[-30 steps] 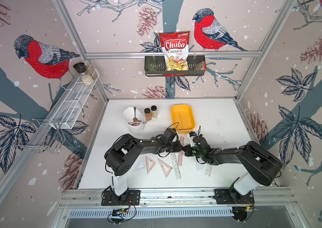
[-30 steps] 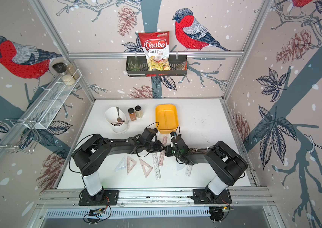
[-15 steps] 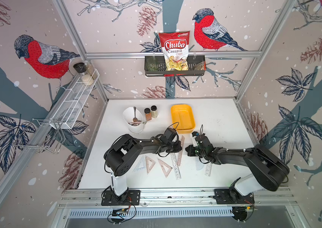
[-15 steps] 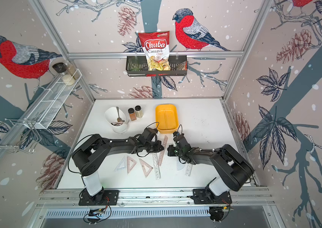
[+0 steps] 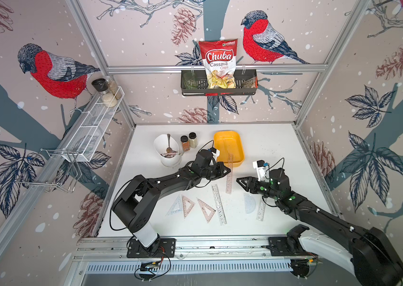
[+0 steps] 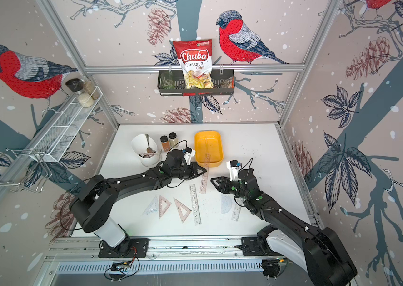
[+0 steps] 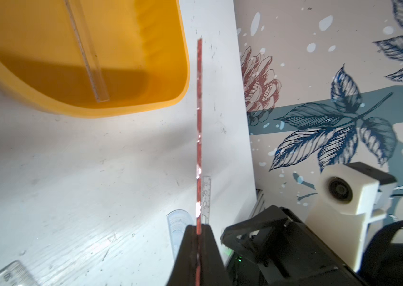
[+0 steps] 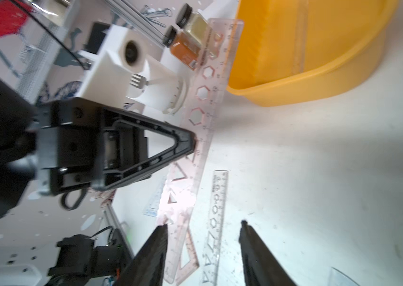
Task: Put the scattered rulers into the storage box
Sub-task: Pick up the ruler from the center of the board.
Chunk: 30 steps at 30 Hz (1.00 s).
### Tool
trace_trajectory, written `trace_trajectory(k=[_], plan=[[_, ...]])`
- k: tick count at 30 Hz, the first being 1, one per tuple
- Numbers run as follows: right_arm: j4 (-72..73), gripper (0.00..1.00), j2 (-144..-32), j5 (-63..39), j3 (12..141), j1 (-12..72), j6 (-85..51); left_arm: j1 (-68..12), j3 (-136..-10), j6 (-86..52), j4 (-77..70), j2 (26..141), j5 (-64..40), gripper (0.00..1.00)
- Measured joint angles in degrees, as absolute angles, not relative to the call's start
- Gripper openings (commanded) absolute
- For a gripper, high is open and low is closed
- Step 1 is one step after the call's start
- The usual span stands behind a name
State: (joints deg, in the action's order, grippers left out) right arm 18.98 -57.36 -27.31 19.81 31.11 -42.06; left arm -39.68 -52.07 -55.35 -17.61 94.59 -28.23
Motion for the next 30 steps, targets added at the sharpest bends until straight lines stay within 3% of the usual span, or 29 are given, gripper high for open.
trace_trajectory(k=[8,23,29,30], plan=[[31.4,0.61,-63.5,-37.3,20.2,30.4,-50.0,-38.4,-50.5,-63.5,-28.7,94.7,-33.6,0.00],[37.4,0.09,-68.3,-40.7,22.3,30.4,-55.1,-38.0,-49.8,-66.2,-34.2,94.2,-34.6,0.00],[35.9,0.00,-69.2,-41.1,24.2,30.4,-54.9,-37.6,-49.5,-66.0,-34.4,93.3,-34.0,0.00],[34.8,0.00,-69.3,-41.1,24.9,30.4,-54.0,-37.4,-49.5,-65.8,-34.2,93.1,-33.8,0.09]])
